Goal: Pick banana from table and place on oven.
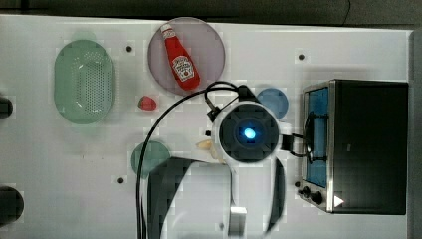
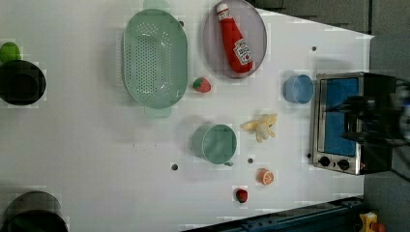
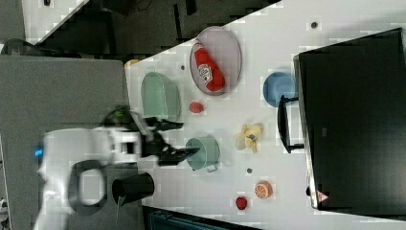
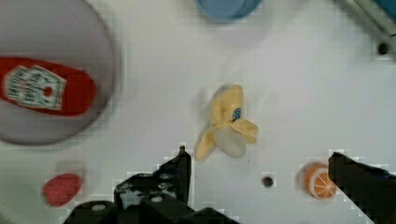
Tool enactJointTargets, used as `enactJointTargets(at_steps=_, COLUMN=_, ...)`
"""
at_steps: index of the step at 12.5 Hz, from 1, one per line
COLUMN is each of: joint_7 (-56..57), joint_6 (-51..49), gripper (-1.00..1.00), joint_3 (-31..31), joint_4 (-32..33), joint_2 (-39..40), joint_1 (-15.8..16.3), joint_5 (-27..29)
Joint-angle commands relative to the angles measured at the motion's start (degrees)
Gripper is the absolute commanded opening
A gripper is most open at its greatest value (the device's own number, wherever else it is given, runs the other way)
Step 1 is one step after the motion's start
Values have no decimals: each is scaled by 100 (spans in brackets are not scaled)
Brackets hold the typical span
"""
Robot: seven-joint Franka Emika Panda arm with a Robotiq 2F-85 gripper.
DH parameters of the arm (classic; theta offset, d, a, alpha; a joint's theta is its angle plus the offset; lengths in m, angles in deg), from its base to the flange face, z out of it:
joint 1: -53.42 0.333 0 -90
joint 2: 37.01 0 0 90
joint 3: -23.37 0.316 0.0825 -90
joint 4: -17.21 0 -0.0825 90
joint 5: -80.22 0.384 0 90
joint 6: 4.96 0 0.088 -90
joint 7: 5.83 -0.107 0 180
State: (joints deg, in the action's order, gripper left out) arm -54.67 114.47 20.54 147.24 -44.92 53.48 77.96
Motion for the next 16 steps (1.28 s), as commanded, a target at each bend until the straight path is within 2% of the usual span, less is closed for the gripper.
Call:
enactJointTargets(at_steps=1, joint_7=-73, joint_6=818, gripper=100, joint_3=-5, joint_4=468, joint_2=155, joint_1=-60, joint_5=81)
enactJointTargets(at_steps=8, joint_7=-97, joint_6=2152, gripper=100, joint_3=280, joint_4=627, joint_2=1750, joint_1=-55, joint_5=82)
enactJointTargets(at_steps=14, joint_7=-119, joint_6=3017, gripper=100, joint_3=380, joint_4=874, joint_2=2451, joint_1=-54, joint_5=82)
enactJointTargets(at_steps=15, joint_7=-119, joint_6=3150, gripper=92, joint_3=389, joint_4=912, joint_2=2527, joint_1=-54, joint_5=82)
enactJointTargets(at_steps=16, joint_7=-120, joint_6=3321, gripper=69, joint_3=388, joint_4=920, joint_2=2593, joint_1=-56, joint_5=82)
